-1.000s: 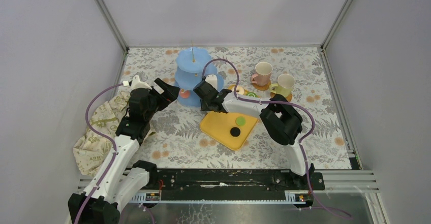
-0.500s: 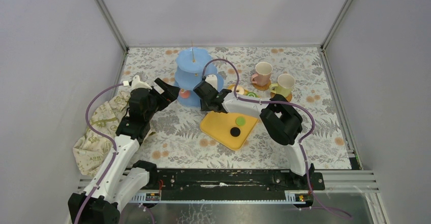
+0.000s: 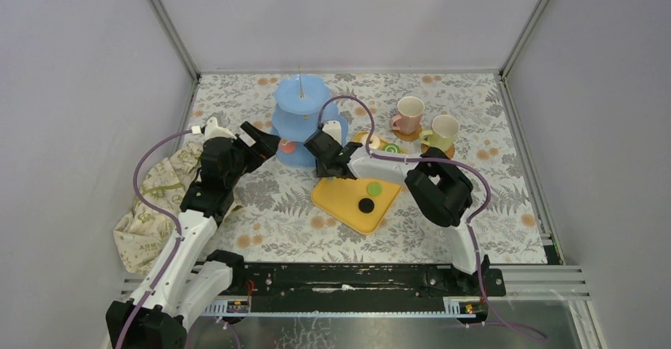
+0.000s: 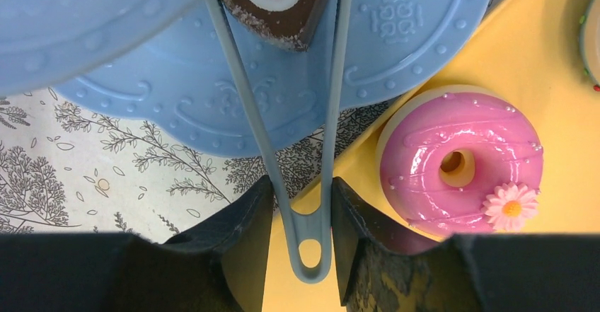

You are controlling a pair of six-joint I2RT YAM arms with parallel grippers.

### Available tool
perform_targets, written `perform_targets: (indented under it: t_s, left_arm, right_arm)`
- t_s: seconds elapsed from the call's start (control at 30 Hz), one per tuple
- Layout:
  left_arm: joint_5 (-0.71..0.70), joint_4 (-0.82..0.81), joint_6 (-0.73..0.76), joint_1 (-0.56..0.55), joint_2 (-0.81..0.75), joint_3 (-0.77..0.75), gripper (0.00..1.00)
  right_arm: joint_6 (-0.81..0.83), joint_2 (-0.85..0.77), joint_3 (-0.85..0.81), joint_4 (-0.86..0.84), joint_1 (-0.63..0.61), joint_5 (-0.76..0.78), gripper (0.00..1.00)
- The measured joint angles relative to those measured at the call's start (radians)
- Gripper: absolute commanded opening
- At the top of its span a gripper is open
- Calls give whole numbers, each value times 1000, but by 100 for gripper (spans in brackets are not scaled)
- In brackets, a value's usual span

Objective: Serve the afternoon tea
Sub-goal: Place the desert on the desert table.

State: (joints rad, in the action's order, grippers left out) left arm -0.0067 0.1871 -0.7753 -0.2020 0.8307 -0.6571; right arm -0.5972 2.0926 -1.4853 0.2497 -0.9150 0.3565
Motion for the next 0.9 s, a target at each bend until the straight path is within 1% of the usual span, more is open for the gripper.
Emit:
perform_targets:
  t_s: [0.9]
  left_arm:
    - [1,0,0,0,2,0,100]
  right_arm:
    - [-2,-91,65,4,0,2,41]
